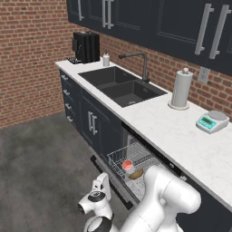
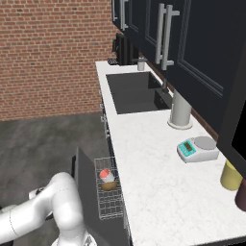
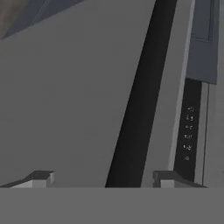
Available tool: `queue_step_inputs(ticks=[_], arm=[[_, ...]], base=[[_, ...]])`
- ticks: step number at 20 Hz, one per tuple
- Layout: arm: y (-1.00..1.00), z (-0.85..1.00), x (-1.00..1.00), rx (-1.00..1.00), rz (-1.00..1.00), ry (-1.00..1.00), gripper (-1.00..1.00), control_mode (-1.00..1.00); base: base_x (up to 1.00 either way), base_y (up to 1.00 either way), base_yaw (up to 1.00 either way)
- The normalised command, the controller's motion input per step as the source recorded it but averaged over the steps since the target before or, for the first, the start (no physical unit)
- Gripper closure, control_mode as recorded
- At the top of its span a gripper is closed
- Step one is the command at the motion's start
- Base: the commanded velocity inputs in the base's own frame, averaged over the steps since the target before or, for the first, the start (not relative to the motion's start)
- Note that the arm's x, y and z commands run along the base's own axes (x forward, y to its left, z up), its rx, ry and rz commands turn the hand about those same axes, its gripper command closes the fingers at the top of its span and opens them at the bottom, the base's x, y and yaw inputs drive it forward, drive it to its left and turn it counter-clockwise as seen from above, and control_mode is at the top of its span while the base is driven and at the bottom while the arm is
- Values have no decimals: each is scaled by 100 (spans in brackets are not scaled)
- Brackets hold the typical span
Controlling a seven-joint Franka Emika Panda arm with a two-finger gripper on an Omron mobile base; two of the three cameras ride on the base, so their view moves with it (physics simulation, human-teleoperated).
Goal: Pick up the cup and bowl from the counter, place them in the dishwasher, and close the dishwasher door.
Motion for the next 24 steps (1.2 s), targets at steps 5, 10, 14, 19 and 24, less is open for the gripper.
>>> queue_step_inputs(ticks=[5, 10, 14, 19, 24], arm=[[-98, 10, 38, -9, -14, -6, -100, -100], [-100, 13, 51, -9, -18, -1, -100, -100], [-100, -4, 52, -2, -15, -4, -100, -100], [-100, -13, 52, 0, -13, -12, -100, -100], [-100, -36, 46, 0, -10, -12, -100, -100]], base=[[0, 0, 0], [0, 0, 0], [0, 0, 0], [0, 0, 0], [0, 0, 0]])
